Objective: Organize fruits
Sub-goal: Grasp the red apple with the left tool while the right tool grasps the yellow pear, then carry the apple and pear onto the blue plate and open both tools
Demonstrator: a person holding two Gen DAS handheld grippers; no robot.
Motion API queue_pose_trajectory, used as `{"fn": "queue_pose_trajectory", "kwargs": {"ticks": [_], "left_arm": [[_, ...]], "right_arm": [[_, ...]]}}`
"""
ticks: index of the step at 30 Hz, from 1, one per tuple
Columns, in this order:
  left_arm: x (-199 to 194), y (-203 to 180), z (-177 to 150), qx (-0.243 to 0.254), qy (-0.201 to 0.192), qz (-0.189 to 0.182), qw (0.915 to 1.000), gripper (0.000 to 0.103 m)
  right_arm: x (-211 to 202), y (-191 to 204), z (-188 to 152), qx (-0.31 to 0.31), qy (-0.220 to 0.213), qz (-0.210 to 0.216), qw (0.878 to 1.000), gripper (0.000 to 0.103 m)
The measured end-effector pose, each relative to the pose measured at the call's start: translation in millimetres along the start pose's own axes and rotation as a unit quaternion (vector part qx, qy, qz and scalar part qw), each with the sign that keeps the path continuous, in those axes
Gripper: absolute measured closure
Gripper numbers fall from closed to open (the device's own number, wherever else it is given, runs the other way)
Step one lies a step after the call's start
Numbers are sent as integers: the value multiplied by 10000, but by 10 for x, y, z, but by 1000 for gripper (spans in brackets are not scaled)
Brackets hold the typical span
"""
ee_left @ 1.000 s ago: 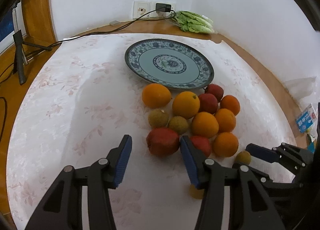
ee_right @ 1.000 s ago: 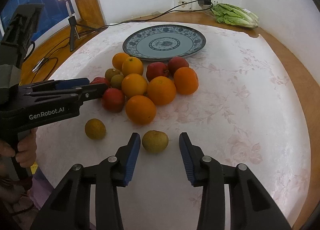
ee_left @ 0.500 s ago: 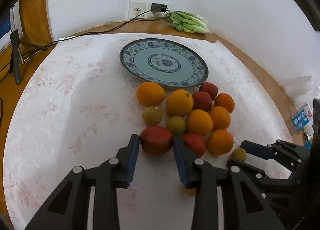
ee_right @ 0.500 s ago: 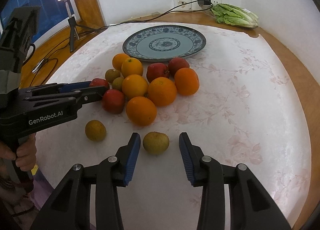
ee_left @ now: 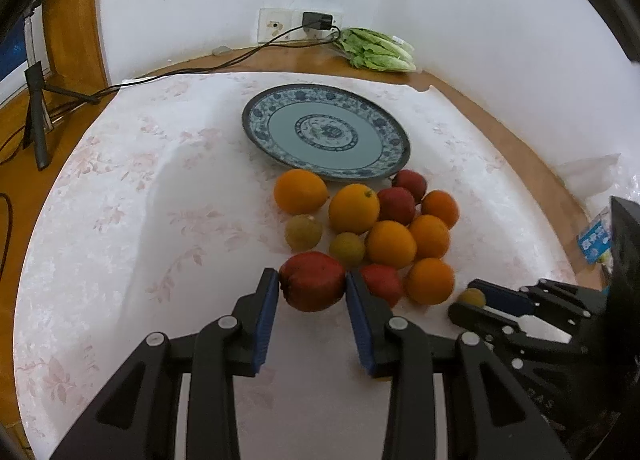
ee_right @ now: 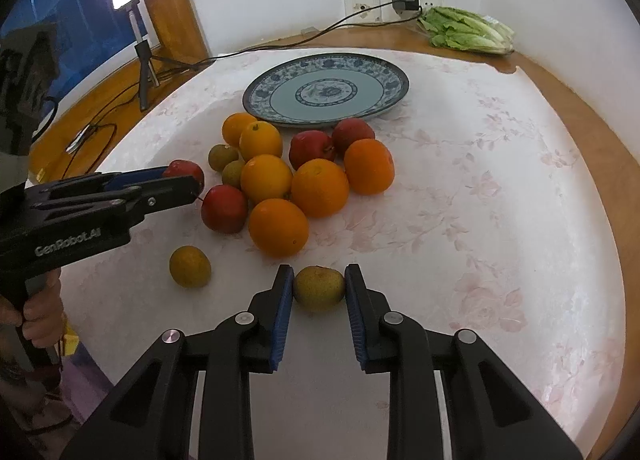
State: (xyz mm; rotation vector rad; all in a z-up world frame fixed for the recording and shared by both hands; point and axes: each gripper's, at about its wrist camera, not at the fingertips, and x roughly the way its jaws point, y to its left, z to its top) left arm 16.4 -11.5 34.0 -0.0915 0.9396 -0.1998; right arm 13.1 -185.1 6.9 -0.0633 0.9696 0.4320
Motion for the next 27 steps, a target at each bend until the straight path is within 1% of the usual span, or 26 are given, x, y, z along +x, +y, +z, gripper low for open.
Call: {"fn": "queue_pose_trajectory", "kwargs": {"ticks": [6,10,14,18,23,27], "left_arm": [[-81,-25,60,73,-73,91,9999,67],[-119,8,125,-4,-46,-1,10000,67],[-190,-4,200,57,-107,-1,9999,67],[-250,-25,276,62,-104,-94,9999,67],[-338,-65,358,140,-197,-55,9997,67],[-391,-89,453,161,-243,-108,9995,67]], "right_arm": [[-99,-39,121,22,-26,110,9999,76],[-178,-47,204,60,-18,217,9997,76],[-246,-28,287,5,-48,254,9997,76],[-302,-40,333,82,-21,346,9994,76],[-469,-90,382,142,-190,262,9994,76],[-620,-149,467,201,-322,279,9989,76]]}}
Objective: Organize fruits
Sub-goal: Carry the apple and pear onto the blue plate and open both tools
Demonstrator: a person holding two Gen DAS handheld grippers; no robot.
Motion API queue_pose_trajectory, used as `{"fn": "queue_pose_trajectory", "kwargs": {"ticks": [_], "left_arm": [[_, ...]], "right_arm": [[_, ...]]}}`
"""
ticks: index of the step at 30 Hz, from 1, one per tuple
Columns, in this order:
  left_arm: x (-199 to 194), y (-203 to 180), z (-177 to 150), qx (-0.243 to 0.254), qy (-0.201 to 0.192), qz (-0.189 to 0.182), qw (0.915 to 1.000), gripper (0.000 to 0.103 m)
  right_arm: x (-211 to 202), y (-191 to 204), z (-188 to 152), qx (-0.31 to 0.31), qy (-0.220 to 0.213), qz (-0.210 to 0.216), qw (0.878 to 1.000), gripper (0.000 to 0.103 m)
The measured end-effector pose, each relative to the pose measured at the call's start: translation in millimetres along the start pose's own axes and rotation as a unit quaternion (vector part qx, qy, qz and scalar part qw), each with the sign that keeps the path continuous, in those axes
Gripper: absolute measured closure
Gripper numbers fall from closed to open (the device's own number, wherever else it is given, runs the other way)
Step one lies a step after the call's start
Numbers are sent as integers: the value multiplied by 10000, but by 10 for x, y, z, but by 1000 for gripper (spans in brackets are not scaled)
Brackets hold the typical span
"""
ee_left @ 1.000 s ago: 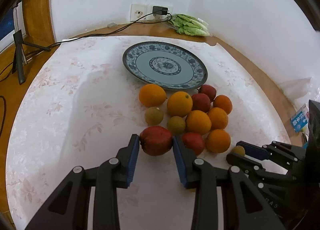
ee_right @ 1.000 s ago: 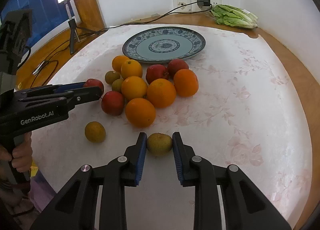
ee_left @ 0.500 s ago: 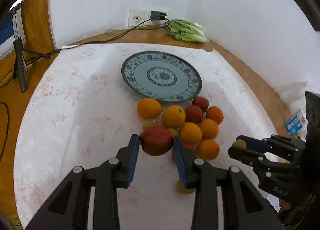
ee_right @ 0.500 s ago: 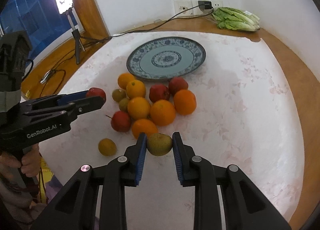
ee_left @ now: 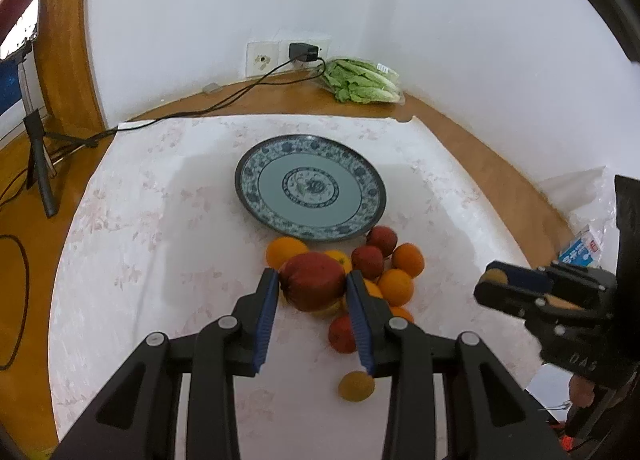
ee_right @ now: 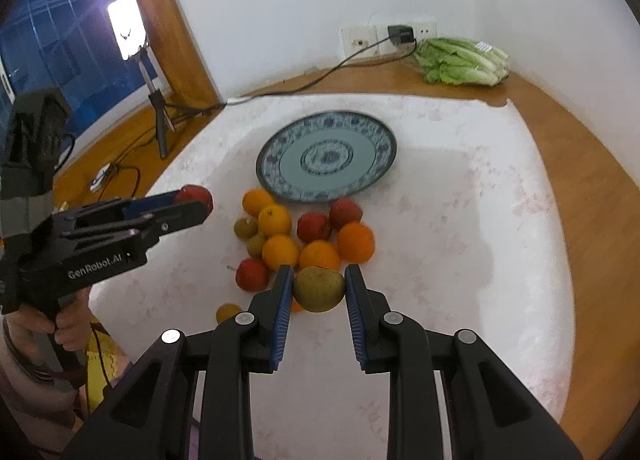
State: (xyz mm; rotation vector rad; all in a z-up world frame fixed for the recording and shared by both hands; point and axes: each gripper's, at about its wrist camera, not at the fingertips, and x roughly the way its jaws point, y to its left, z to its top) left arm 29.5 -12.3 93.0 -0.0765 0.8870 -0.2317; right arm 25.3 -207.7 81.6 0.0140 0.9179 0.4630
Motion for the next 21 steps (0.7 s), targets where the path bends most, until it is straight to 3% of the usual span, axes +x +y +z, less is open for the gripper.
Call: {"fn": "queue_pose_trajectory", "kwargs": {"ticks": [10,21], "left_arm": [[-28,-48,308,64,-177,14,9998,67],[304,-38,688,117,-265,240,9993,67]], "right_arm": [[-143,-75,438,-121,-196,41,9997,76],[246,-232,887,-204,-47,-128,9997,76]]}}
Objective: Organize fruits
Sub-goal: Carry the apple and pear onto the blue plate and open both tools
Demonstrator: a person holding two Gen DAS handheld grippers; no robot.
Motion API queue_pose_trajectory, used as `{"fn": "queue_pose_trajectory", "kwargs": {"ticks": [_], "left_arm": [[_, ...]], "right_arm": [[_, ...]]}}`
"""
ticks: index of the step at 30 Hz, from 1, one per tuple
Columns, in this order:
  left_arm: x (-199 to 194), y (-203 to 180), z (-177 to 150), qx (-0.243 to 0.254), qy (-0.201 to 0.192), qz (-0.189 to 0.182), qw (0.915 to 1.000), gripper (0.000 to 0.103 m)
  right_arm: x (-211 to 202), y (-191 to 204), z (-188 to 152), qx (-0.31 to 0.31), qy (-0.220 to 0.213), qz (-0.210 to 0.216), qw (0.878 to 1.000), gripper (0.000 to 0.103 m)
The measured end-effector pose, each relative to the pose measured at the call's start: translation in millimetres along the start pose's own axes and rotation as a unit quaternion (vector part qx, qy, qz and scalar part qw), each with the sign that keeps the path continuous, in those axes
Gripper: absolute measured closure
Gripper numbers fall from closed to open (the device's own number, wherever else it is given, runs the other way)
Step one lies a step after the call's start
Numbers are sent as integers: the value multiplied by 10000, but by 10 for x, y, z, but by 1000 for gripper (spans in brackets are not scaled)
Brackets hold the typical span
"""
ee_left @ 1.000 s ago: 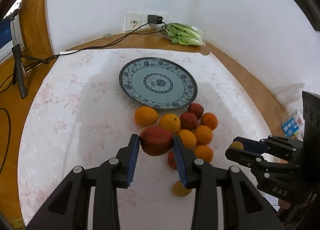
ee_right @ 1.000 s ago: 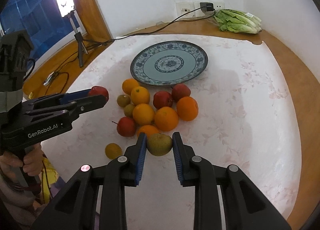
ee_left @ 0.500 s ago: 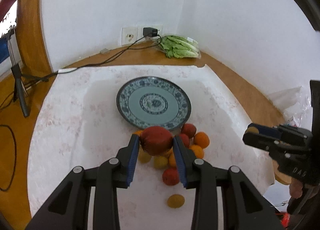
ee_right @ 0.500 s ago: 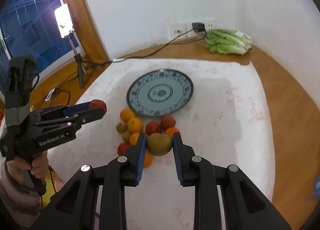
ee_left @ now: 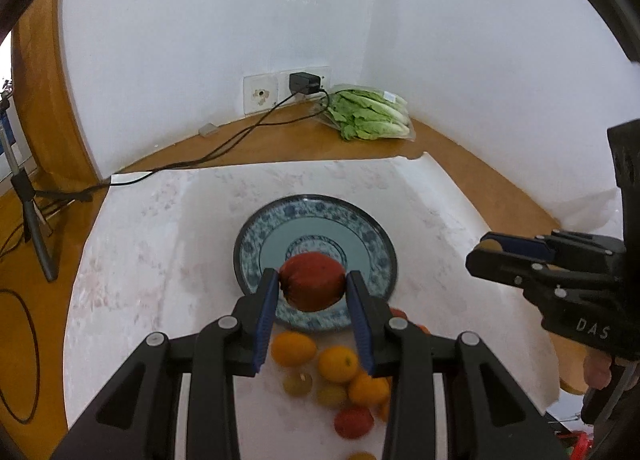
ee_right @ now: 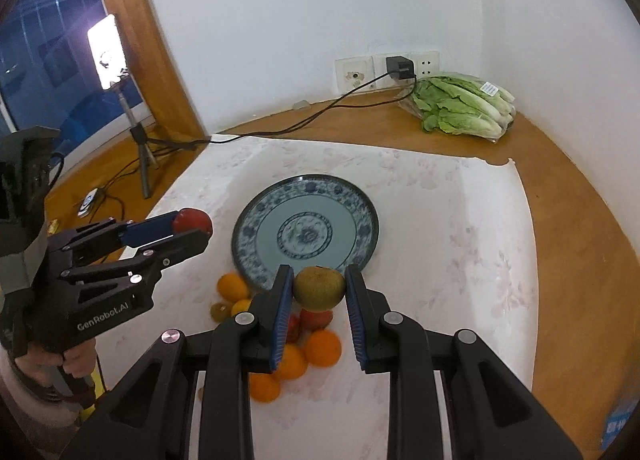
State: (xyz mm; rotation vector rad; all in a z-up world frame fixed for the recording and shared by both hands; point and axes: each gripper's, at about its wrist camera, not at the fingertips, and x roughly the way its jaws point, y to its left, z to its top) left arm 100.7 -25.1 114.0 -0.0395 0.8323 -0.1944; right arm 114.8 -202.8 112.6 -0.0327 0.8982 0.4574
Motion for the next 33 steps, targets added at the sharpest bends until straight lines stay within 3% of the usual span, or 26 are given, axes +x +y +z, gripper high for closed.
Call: {"fn": "queue_pose_trajectory", "kwargs": {"ticks": [12,22,33], "left_arm": [[613,163,70,-304,312,-121,9990,67],[1021,195,116,-257,442,25,9987,67],[1247,260,155,-276,536,91,9981,67]], "right_arm": [[619,-128,187,148,348,298,9988,76],[1138,-187,300,65,523,150,9985,76],[1372,-255,362,-100,553,-7,9984,76]]}}
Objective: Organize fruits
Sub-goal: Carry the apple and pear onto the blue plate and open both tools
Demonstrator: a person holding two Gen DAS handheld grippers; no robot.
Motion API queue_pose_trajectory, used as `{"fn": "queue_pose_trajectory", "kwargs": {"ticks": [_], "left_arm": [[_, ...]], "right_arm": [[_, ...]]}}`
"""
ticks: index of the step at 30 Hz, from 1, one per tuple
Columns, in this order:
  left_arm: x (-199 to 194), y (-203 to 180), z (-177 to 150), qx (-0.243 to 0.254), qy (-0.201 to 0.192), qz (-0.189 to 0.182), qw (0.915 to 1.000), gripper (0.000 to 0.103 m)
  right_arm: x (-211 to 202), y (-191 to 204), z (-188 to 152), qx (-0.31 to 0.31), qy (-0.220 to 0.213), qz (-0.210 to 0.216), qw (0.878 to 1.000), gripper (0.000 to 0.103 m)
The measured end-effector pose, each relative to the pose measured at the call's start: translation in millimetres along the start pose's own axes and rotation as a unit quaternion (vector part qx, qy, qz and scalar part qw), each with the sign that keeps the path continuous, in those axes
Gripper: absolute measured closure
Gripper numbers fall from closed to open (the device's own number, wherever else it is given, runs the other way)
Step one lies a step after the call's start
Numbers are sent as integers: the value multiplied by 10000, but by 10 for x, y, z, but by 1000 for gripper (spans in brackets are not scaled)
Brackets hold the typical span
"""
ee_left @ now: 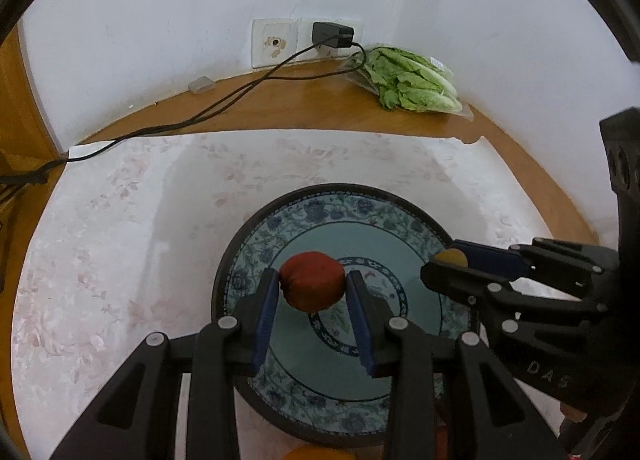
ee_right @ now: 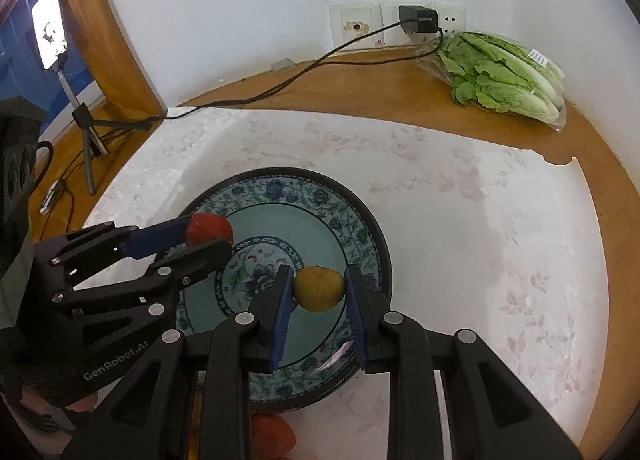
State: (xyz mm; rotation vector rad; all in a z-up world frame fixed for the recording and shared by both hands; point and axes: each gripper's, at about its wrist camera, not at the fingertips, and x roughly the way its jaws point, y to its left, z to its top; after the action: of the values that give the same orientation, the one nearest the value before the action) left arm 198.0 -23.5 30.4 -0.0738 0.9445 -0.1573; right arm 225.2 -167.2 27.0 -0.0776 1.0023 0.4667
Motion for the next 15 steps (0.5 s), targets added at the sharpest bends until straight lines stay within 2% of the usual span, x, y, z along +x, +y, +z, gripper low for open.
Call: {"fn": "queue_pose_trajectory", "kwargs": {"ticks": [15], "left_arm": [[87,44,-2,-68,63,-25,10000,67]], "right_arm": [[165,-39,31,-62,143,-171,9997,76]]}}
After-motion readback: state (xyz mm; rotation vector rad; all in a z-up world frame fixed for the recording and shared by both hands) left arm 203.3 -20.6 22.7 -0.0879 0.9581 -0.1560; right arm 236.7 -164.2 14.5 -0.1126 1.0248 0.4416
